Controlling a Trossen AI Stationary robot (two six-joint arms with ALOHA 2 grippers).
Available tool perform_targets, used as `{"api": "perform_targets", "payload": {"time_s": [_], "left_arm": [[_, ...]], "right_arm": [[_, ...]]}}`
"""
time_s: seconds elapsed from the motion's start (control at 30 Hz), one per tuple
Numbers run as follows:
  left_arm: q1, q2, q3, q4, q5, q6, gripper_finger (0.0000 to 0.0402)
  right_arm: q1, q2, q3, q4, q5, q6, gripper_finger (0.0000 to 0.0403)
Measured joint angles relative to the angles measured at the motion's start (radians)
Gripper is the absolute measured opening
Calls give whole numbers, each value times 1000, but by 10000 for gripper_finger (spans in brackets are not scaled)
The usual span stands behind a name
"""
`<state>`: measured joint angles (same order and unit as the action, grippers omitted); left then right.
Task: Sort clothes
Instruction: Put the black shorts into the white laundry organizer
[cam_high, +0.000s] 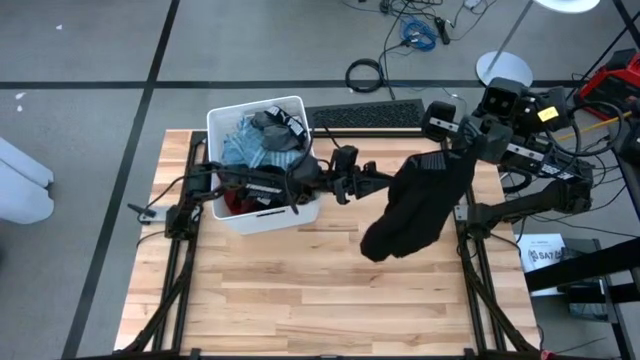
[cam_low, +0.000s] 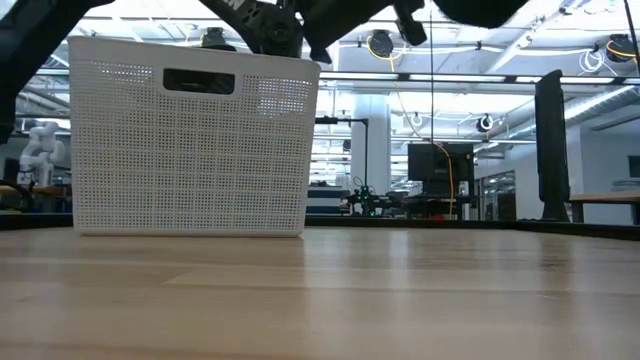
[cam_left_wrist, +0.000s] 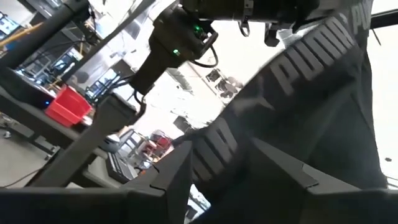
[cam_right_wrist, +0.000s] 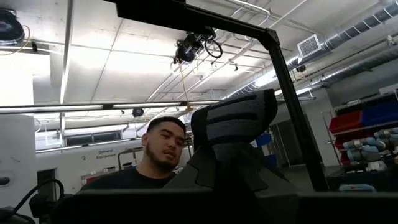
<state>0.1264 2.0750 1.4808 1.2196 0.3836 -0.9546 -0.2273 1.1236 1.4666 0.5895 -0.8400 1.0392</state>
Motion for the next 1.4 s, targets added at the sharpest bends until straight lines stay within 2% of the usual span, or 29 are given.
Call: {"api": "perform_targets", "payload": {"time_s": [0.17,0.47,0.77,0.9,1.07,1.2,1.3,1.4], "left_arm": [[15,6,0,7,6,-1,166],[15,55,3,143,41,-61,166],[16,58,4,127,35,-56,166],[18,58,3,128,35,-52,166],[18,59,2,143,34,-52,166],[20,60,2,232,37,-58,166],[22,61,10,314,65,-61,166],[22,64,28,312,93,-61,166]], "right_arm": [[0,0,0,7,-1,15,4],[0,18,0,8,-7,15,4],[0,67,6,89,-6,76,4],[0,98,76,91,-12,76,4],[0,169,227,60,-102,75,4],[0,225,318,-10,-155,58,4],[0,252,344,-45,-163,29,4],[0,268,348,-50,-163,17,4]]}}
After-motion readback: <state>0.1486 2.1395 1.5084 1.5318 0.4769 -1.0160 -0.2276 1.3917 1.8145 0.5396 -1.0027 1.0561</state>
